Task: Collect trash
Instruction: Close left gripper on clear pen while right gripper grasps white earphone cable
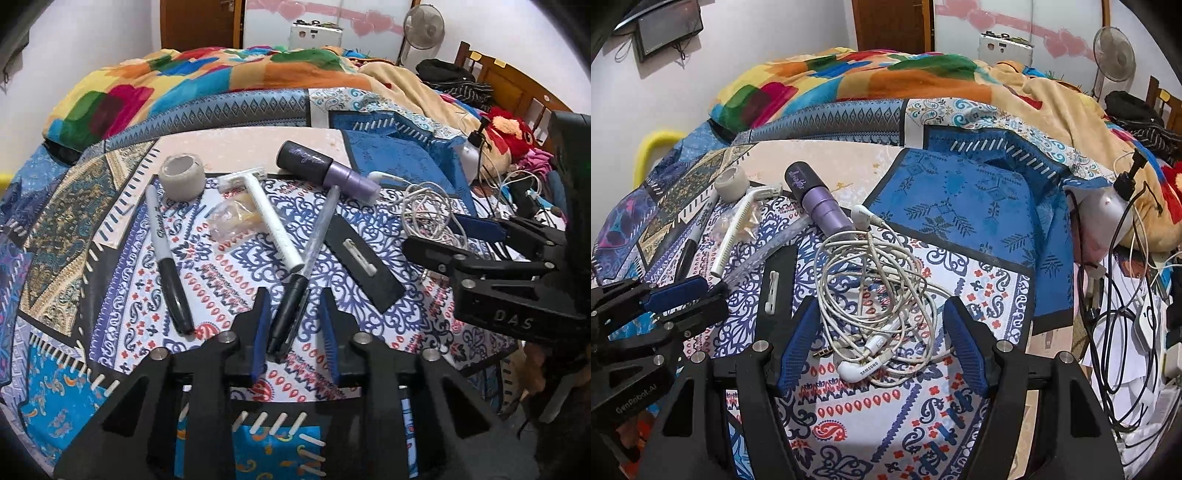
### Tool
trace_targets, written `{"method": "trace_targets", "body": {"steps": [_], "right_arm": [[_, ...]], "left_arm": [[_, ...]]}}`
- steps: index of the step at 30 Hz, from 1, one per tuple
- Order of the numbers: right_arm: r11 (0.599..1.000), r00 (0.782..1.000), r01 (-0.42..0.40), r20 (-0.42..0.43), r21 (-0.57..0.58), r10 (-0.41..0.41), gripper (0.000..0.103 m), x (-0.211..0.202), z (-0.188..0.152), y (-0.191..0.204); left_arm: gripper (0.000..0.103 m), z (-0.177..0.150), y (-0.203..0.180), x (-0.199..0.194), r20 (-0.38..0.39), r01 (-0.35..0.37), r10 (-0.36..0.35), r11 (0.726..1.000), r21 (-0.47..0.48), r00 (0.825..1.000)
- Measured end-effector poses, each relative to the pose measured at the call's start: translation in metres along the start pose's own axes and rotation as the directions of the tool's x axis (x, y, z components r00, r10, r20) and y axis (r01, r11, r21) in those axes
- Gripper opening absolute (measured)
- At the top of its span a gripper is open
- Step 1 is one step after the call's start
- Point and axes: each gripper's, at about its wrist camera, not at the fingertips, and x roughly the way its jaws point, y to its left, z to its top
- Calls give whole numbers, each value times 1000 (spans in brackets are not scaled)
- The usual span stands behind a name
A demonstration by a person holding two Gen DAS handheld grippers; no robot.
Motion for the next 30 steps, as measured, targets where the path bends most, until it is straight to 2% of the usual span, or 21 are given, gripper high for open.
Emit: {"method": "trace_targets", "body": {"steps": [1, 5, 6, 8, 12, 16, 20, 26, 30], "right_arm": [[1000, 1000, 3, 2, -4, -3, 60, 1, 0, 1], [999, 1000, 27, 4, -24, -27, 46, 1, 0, 4], [999, 1000, 24, 3, -27, -24, 45, 1, 0, 4], [999, 1000, 15, -4, -35, -15, 32, 0, 0, 4], [999, 1000, -19, -22, -26, 19, 18, -4, -1, 3], [1000, 1000, -22, -4, -13, 22, 16, -18, 0, 3], [1000, 999, -20, 31, -10, 20, 15, -40, 4, 2], [1000, 996, -16, 88, -6, 17, 15, -75, 13, 2], [1000, 990, -21, 138, -9, 22, 15, -107, 19, 6]], "left_arm": [[17, 0, 1, 0, -5, 11, -11, 1000, -8, 1000], [13, 1, 2, 0, -32, 76, -78, 996, -54, 996], [13, 0, 1, -1, -34, 71, -73, 996, -62, 997], [13, -1, -2, -1, -37, 55, -58, 995, -77, 998], [13, 0, -10, -1, -61, 57, -63, 994, -89, 996], [13, 1, -19, -8, -60, 60, -66, 993, -102, 996], [13, 3, -20, -31, -23, 63, -67, 988, -138, 997], [13, 14, -26, -78, 48, 37, -31, 990, -139, 998], [13, 19, -27, -122, 122, 36, -18, 988, -151, 992]]}}
